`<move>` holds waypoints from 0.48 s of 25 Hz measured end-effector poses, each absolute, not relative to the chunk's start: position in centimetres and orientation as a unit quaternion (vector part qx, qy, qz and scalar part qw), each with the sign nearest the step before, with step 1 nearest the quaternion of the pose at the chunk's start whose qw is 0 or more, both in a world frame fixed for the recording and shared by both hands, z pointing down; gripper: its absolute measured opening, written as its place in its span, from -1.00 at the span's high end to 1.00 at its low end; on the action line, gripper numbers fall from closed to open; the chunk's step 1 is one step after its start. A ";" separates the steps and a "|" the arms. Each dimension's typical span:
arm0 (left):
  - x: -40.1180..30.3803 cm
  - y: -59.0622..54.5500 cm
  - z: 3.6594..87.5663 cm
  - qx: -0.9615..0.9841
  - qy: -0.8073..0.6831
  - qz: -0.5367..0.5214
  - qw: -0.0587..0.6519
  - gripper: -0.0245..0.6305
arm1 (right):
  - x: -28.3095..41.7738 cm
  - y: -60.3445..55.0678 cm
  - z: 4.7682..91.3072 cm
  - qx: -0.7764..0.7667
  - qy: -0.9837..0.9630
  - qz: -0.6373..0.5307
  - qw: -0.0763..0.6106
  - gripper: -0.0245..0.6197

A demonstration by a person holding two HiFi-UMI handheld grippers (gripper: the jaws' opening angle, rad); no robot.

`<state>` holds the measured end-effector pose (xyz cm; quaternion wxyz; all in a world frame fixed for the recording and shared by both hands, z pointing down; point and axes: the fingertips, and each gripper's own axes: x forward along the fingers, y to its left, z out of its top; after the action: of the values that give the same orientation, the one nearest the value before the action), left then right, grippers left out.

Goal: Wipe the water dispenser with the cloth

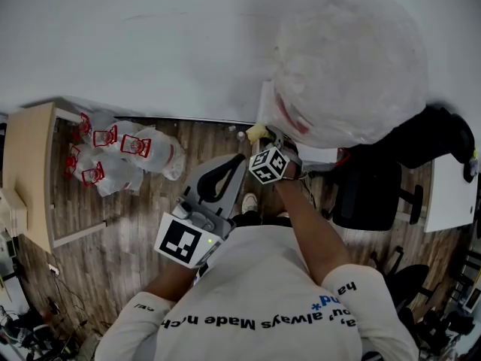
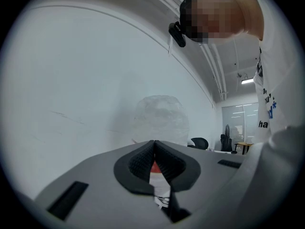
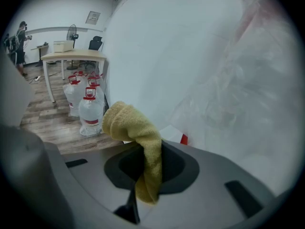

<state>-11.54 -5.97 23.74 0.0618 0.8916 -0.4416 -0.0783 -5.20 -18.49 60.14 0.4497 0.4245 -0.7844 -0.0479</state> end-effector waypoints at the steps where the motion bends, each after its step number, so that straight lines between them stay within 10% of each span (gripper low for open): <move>1: -11.6 -5.8 23.8 0.892 -0.441 -0.078 0.062 0.86 | -5.2 -18.4 60.2 0.424 -0.785 -0.047 0.449 0.73; 12: -12.2 -4.9 23.6 0.894 -0.437 -0.083 0.059 0.86 | -5.4 -16.6 60.4 0.421 -0.786 -0.040 0.451 0.74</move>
<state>-12.20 -4.95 23.60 0.0589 0.8936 -0.4371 -0.0829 -5.40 -16.61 60.42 0.4508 0.4208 -0.7862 -0.0402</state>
